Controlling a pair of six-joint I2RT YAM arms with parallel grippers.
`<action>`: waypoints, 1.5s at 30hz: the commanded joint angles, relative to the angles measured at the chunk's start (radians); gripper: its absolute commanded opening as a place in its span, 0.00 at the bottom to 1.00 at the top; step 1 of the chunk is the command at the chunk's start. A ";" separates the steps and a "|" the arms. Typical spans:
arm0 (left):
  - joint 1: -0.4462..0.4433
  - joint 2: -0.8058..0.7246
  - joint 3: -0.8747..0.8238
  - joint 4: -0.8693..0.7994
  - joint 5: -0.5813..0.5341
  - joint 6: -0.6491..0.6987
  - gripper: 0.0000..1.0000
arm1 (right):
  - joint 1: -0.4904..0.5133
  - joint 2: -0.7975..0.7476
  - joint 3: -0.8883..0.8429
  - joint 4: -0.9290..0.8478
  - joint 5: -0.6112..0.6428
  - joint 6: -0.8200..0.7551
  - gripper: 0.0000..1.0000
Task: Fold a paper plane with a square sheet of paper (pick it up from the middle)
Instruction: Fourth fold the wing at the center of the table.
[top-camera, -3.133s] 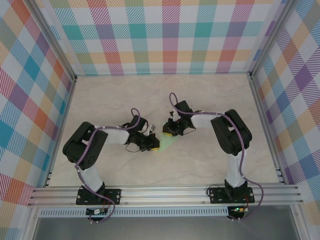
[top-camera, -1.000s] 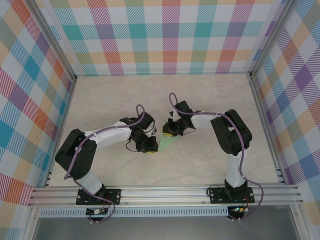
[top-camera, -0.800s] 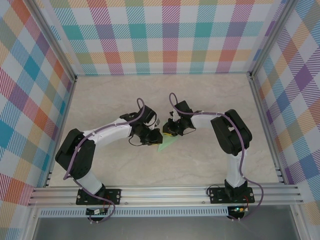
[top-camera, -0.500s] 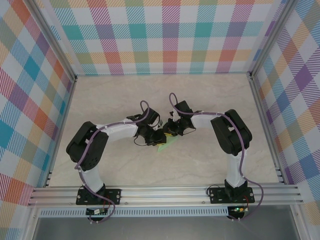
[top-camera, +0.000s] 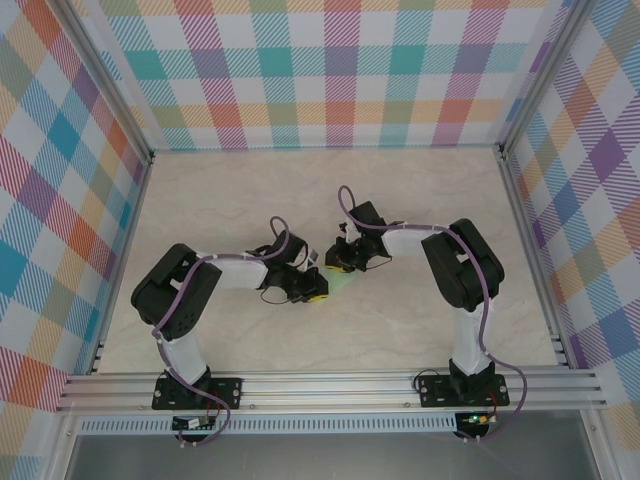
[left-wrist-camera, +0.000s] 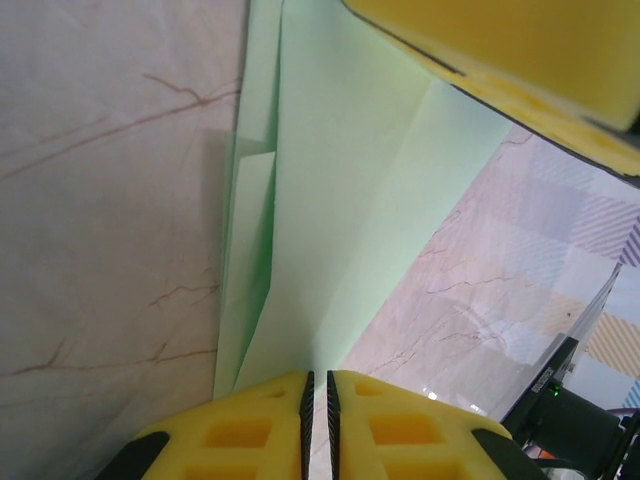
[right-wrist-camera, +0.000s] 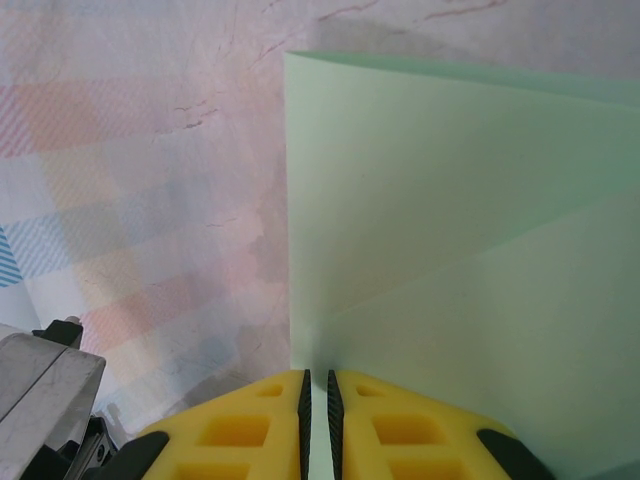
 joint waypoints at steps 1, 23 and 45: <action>-0.006 0.023 -0.078 -0.088 -0.007 -0.018 0.16 | -0.002 0.084 -0.060 -0.113 0.122 -0.036 0.16; -0.003 -0.174 -0.058 -0.265 -0.051 0.037 0.16 | -0.002 0.086 -0.059 -0.105 0.117 -0.029 0.17; 0.010 0.027 0.117 -0.089 -0.084 -0.026 0.16 | -0.002 0.078 -0.058 -0.097 0.100 -0.018 0.17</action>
